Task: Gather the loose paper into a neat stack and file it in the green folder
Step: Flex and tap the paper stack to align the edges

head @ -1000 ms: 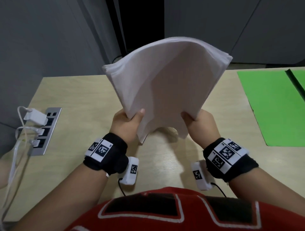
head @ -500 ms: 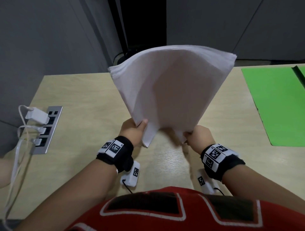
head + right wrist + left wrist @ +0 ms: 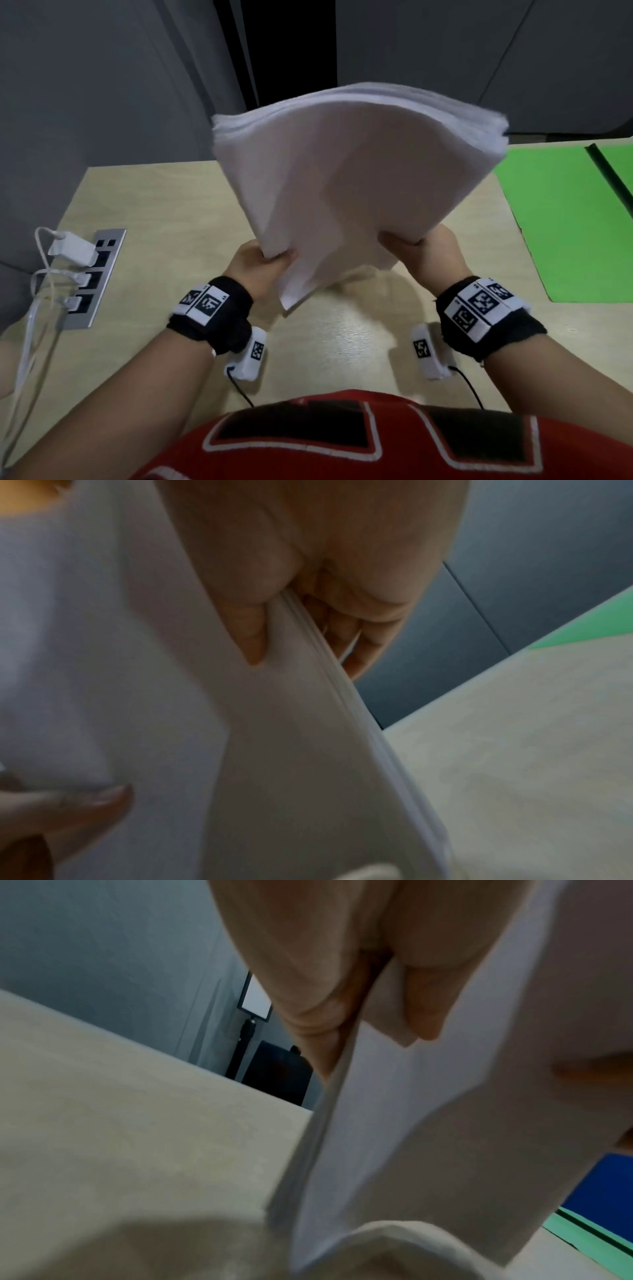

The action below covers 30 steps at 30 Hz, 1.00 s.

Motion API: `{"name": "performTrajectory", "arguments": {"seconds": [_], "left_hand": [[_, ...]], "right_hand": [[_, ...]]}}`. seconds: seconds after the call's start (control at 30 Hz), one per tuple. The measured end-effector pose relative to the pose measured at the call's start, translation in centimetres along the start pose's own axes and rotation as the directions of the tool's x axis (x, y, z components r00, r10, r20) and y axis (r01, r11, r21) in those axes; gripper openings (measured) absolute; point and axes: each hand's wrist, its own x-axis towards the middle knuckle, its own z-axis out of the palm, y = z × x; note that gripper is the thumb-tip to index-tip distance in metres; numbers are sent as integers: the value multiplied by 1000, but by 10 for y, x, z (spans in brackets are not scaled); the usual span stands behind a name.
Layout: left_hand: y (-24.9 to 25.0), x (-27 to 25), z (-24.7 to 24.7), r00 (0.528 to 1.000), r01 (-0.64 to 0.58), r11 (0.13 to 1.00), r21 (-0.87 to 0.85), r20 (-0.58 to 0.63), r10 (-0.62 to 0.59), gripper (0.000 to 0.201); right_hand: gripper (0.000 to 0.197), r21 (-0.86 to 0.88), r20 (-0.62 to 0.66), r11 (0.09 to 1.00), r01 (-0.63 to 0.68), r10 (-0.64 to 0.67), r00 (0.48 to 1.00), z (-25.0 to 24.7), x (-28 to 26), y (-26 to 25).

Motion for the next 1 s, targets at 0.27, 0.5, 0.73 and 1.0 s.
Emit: {"name": "performTrajectory", "arguments": {"seconds": [0.27, 0.5, 0.73, 1.0], "left_hand": [[41, -20, -10, 958, -279, 959, -39, -83, 275, 13], [55, -28, -19, 889, -424, 899, -111, -241, 389, 9], [53, -31, -11, 904, -408, 901, -148, -205, 375, 12], [48, -30, -6, 920, -338, 932, -130, -255, 298, 10]], "right_hand": [[14, 392, -179, 887, 245, -187, 966, -2, -14, -43], [12, 469, -371, 794, 387, -221, 902, -13, -21, -59], [19, 469, -270, 830, 301, -189, 944, -12, -19, -61], [26, 465, -326, 828, 312, -168, 930, -5, -17, -58]]}}
